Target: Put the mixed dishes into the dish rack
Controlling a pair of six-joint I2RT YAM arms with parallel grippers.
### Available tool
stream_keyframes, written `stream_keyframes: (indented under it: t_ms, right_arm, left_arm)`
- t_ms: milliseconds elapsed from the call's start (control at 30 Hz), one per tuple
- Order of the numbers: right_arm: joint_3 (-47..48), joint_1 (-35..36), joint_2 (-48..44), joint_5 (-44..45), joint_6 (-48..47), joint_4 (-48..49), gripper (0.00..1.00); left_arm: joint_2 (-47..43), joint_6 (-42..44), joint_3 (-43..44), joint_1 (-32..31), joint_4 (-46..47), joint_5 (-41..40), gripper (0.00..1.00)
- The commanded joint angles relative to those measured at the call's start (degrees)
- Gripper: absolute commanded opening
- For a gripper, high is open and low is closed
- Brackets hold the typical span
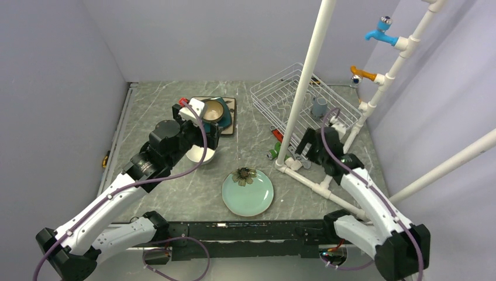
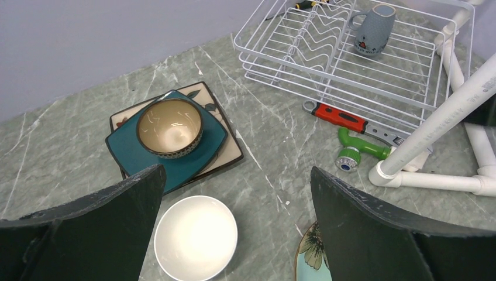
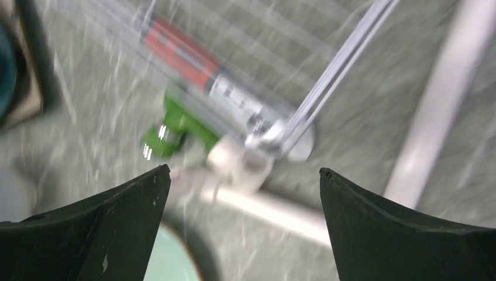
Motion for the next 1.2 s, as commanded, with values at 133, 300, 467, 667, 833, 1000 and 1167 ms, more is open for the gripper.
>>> stream_keyframes:
  t_ms: [133, 300, 467, 667, 833, 1000, 1167]
  right_arm:
    - [-10.0, 14.6, -10.3, -7.5, 9.4, -5.8, 0.97]
    - [-18.4, 19.3, -14.2, -15.0, 9.8, 3.3, 0.93]
    - [-26.7, 21.2, -14.6, -27.1, 11.7, 20.2, 0.86]
    - [-34.3, 21.4, -10.4, -34.0, 18.8, 37.9, 0.73]
    - [-37.4, 21.6, -11.3, -32.5, 20.6, 41.5, 0.68]
    - [-38.6, 21.5, -9.0, -31.9, 21.8, 45.0, 0.64]
    - [-41.5, 21.5, -4.9, -32.8, 26.3, 52.3, 0.56]
  left_arm:
    - [0.4, -0.2, 2.2, 0.1, 1.2, 0.3, 0.99]
    - [0.7, -0.4, 1.9, -0.3, 1.2, 0.4, 0.99]
    - [1.0, -0.4, 2.4, -0.7, 0.7, 0.5, 0.99]
    - [0.8, -0.1, 2.1, -1.8, 0.7, -0.1, 1.0]
    - [1.2, 1.0, 2.2, -3.3, 0.3, -2.1, 0.99]
    - [1.6, 1.2, 2.4, -3.8, 0.2, -1.7, 0.99]
    - [2.1, 1.6, 2.6, -4.5, 0.0, -2.5, 1.0]
